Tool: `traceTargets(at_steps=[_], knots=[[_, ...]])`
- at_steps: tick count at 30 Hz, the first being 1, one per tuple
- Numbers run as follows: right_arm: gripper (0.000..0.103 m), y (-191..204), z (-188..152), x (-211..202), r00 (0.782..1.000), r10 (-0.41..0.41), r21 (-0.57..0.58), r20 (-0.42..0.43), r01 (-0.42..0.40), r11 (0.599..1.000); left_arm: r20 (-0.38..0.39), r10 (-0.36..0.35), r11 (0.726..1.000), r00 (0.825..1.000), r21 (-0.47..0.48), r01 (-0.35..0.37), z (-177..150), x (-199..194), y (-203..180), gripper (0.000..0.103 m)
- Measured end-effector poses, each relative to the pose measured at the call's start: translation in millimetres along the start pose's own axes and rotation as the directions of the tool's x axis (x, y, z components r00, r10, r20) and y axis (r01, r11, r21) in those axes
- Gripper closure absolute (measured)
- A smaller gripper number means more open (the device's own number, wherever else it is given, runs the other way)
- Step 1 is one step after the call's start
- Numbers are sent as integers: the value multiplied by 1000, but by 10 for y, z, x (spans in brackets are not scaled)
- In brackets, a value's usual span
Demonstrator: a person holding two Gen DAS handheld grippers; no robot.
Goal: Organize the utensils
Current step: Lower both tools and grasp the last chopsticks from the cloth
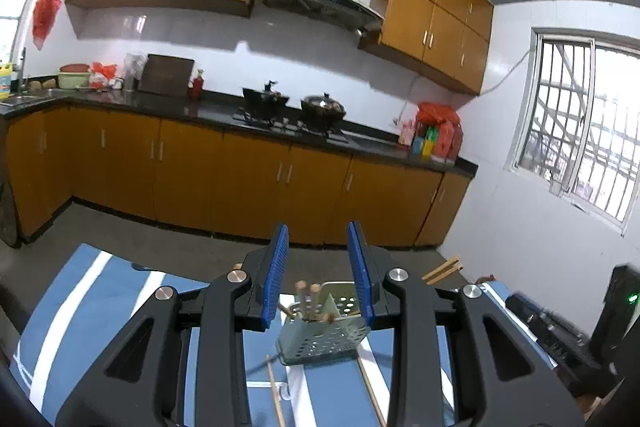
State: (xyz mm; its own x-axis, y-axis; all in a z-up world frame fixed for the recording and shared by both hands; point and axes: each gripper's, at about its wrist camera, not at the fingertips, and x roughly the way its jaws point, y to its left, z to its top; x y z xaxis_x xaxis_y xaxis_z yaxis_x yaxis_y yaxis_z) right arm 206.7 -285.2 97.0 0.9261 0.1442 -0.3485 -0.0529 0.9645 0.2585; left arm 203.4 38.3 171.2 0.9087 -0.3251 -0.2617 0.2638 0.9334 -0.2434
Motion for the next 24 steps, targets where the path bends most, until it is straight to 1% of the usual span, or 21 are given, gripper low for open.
traceTargets(at_steps=[2, 4, 7, 9, 10, 12, 13, 14, 16, 17, 19, 21, 24], knots=[[87, -87, -145, 77, 998, -11, 13, -55, 12, 1000, 0, 17, 1000, 1000, -4, -17, -51, -74, 58, 72], [87, -139, -312, 173, 993, -24, 21, -114, 27, 999, -20, 32, 999, 999, -1, -32, -159, -109, 117, 72], [87, -182, -658, 361, 974, -29, 36, -225, 38, 999, -105, 85, 996, 991, 37, -81, -486, -41, 178, 72], [87, -169, -924, 501, 952, -21, 42, -305, 36, 998, -167, 102, 994, 981, 51, -95, -711, 35, 222, 72], [87, -144, -990, 551, 945, -17, 43, -327, 32, 999, -224, 114, 993, 968, 57, -104, -908, 128, 252, 72], [87, -97, -1221, 660, 922, -8, 36, -387, 24, 999, -295, 130, 991, 947, 65, -116, -1167, 244, 286, 72], [87, -56, -1306, 700, 913, -5, 27, -409, 18, 999, -343, 135, 991, 930, 65, -119, -1356, 326, 299, 72], [87, 15, -1418, 753, 900, -7, 8, -436, 12, 1000, -371, 137, 991, 919, 65, -121, -1480, 357, 316, 72], [87, 82, -1529, 806, 889, -12, -15, -458, 6, 1000, -428, 128, 992, 895, 50, -118, -1729, 442, 320, 72], [87, 126, -1588, 844, 882, -12, -25, -472, 0, 1000, -444, 127, 992, 887, 46, -119, -1807, 457, 338, 72], [87, 170, -1651, 892, 874, -18, -37, -485, -1, 999, -474, 123, 992, 872, 33, -122, -1950, 499, 342, 72], [87, 201, -1724, 942, 866, -29, -52, -499, 4, 999, -491, 123, 992, 863, 30, -124, -2044, 505, 332, 72], [87, 213, -1764, 975, 865, -57, -82, -498, 18, 996, -504, 127, 991, 854, 37, -126, -2146, 493, 290, 72]])
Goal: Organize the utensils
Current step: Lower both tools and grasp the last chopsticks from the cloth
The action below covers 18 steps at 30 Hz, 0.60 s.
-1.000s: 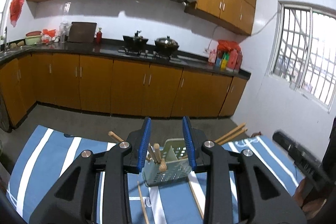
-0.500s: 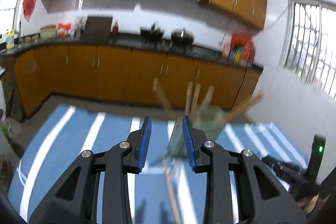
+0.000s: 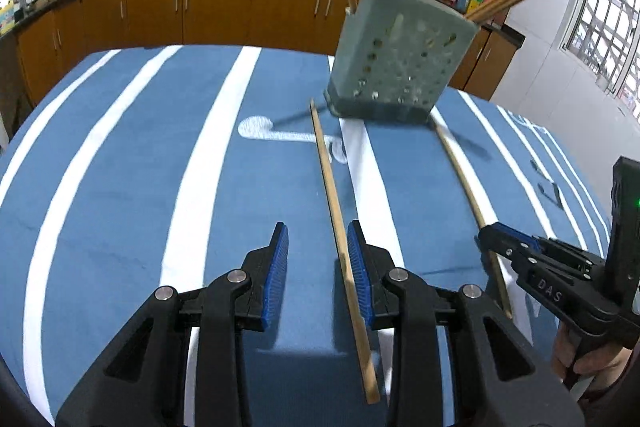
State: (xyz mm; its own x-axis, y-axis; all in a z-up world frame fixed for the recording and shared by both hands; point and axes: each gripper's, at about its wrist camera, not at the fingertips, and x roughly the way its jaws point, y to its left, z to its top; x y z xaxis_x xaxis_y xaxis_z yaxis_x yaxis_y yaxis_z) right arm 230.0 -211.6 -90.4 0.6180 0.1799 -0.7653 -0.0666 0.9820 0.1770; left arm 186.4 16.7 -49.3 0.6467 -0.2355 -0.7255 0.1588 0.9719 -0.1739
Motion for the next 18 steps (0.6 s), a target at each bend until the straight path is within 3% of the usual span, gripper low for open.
traceTargets(at_steps=[7, 14, 18], knots=[[95, -116, 38, -18, 997, -72, 25, 23, 71, 997, -27, -4, 1000, 1000, 2, 4, -103, 53, -22, 72], [95, -494, 82, -63, 984, -179, 157, 29, 172, 973, -44, -12, 1000, 999, 18, 13, -117, 97, -90, 72], [95, -608, 98, -111, 981, -189, 178, 36, 179, 968, -56, -5, 1000, 998, 27, 6, -105, 133, -119, 72]])
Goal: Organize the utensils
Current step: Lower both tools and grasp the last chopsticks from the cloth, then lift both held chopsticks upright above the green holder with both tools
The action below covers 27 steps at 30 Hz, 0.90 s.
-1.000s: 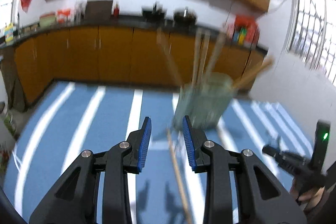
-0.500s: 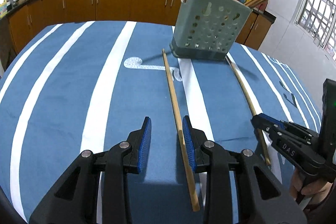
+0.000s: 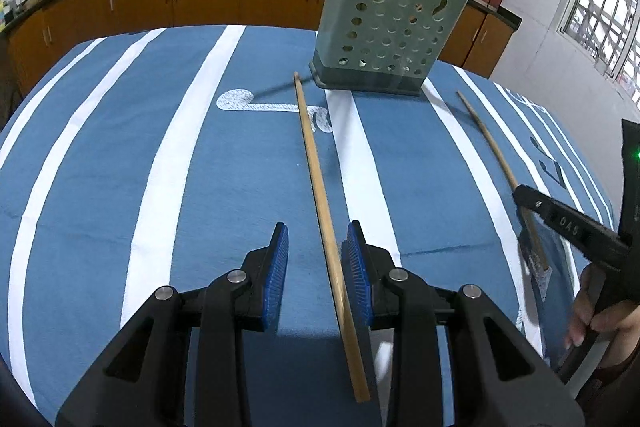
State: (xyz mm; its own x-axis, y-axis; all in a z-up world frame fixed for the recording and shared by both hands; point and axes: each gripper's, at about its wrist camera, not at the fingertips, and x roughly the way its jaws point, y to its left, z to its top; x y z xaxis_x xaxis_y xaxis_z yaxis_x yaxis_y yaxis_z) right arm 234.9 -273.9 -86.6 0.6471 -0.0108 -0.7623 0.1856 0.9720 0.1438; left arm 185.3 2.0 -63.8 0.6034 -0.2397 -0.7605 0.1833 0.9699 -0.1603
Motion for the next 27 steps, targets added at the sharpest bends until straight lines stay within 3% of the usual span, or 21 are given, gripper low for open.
traceTargets(at_steps=[7, 10, 12, 20, 27], knots=[[95, -58, 49, -43, 1000, -3, 9, 20, 2, 1000, -18, 38, 999, 999, 39, -37, 2, 65, -100, 72], [95, -70, 46, -23, 1000, -1, 9, 15, 1, 1000, -16, 70, 995, 997, 67, -69, -1, 88, -160, 89], [95, -73, 41, -19, 1000, 3, 7, 14, -3, 1000, -17, 89, 994, 996, 69, -88, 16, 106, -157, 95], [95, -24, 43, -18, 999, 43, -24, 11, -42, 999, -27, 132, 991, 991, -1, -132, 262, 195, 239, 96], [95, 29, 36, 77, 998, 56, -46, -21, -57, 997, -26, 80, 996, 996, -42, -81, 374, 227, 481, 95]])
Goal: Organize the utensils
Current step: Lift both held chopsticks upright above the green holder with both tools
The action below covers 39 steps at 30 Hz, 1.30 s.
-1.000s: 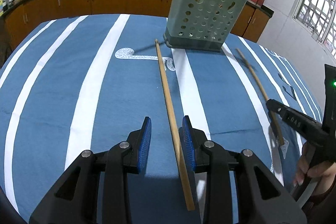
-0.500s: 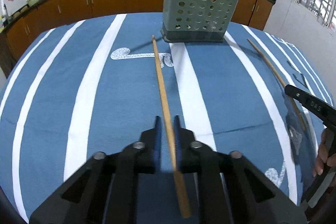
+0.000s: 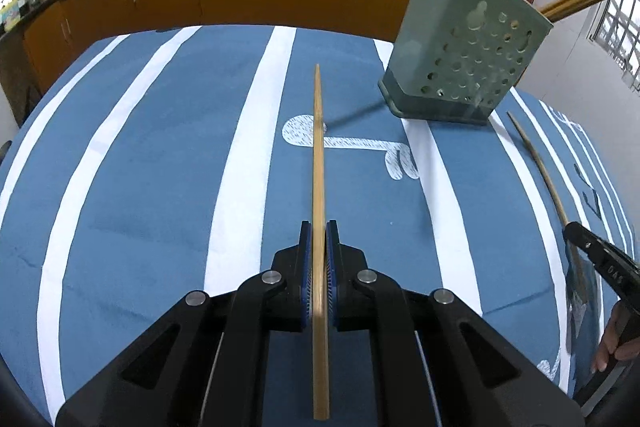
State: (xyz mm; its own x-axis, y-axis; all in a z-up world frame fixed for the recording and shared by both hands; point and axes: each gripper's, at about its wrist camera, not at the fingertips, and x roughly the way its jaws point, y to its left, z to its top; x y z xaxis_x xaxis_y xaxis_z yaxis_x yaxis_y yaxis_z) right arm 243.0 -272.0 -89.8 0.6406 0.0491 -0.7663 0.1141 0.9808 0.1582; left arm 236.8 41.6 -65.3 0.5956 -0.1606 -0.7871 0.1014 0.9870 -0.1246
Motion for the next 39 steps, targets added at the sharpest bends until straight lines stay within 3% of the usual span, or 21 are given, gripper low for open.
traceTargets(at_steps=[24, 30, 39], knots=[[95, 20, 30, 29, 1000, -7, -34, 7, 7, 999, 29, 45, 997, 999, 54, -46, -42, -4, -86, 95], [95, -14, 80, -133, 999, 3, -23, 48, -2, 1000, 12, 23, 999, 1000, 40, -23, -16, -62, -44, 96], [95, -17, 241, -490, 989, 23, -18, 148, -20, 1000, 93, -8, 999, 996, 40, 4, 99, -419, -36, 96]])
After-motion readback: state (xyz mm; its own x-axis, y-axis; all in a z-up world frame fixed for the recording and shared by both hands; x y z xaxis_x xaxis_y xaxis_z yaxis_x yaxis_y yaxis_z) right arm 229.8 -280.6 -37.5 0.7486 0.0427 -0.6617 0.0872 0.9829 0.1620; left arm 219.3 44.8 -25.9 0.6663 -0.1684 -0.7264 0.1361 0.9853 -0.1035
